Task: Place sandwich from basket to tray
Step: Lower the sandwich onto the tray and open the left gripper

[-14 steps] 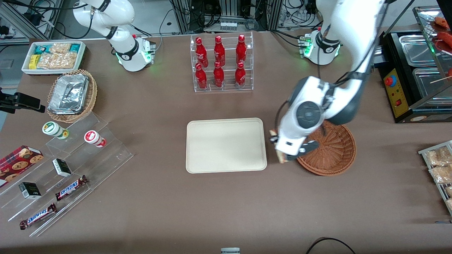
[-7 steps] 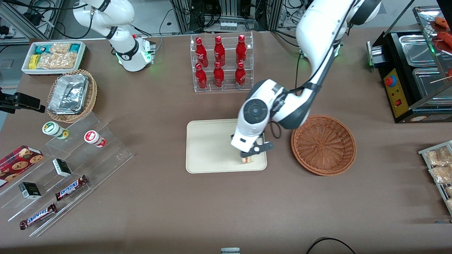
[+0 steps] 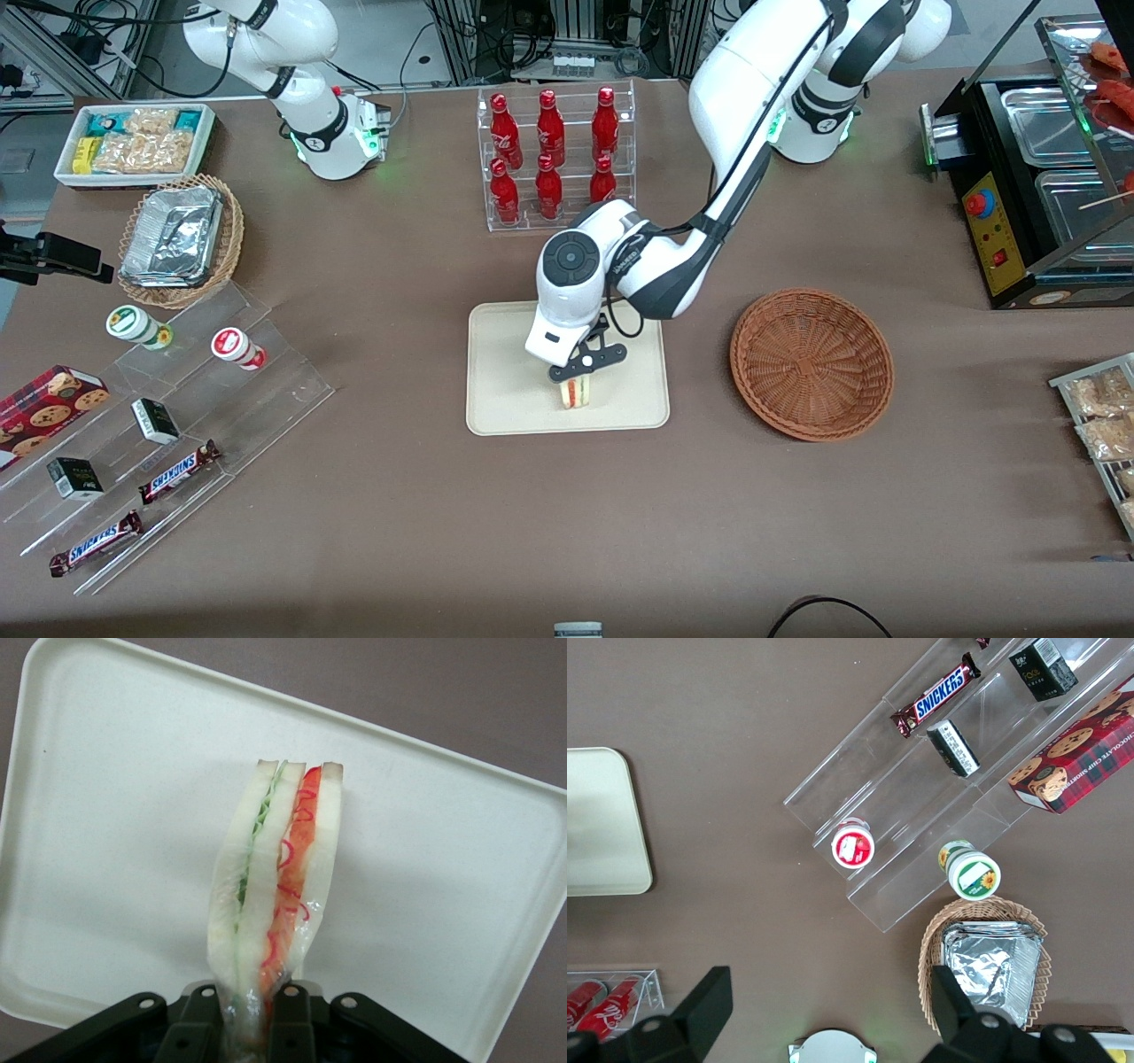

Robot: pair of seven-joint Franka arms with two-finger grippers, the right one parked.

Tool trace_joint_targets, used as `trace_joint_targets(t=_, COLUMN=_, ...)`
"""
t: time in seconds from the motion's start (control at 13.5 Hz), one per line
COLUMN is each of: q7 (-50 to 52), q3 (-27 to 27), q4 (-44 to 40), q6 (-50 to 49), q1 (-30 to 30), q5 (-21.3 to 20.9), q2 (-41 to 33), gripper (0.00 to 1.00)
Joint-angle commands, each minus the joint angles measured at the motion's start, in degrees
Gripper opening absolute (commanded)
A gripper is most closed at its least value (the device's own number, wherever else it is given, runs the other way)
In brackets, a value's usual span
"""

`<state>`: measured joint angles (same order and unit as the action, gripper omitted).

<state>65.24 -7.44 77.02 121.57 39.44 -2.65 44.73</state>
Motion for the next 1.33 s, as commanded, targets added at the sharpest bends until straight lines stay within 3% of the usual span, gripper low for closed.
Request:
trace_joint_targets(t=0.0, q7=1.3, q3=0.7, q4=-3.5, q6=-4.0, q1=0.5, q5=-0.9, q2=1.6, gripper=0.0)
trace_joint_targets(t=0.74, q7=6.5, q3=0.4, q4=-7.8, q6=-4.5, q1=0.7, q5=-0.3, q2=6.3, gripper=0.0)
trace_joint_targets(t=0.81, q7=6.5, q3=0.4, q4=-7.8, q6=-4.3, q1=0.7, q5=-0.3, q2=6.3, gripper=0.42)
trace_joint_targets(t=0.89, q7=6.5, q3=0.4, q4=-7.5, q6=-4.1, q1=0.7, q5=-0.4, q2=6.2, gripper=0.98)
trace_joint_targets(t=1.26, q7=5.8, q3=0.7, q4=-7.7, q6=-7.0, q1=0.8, q5=-0.6, q2=2.5, gripper=1.0)
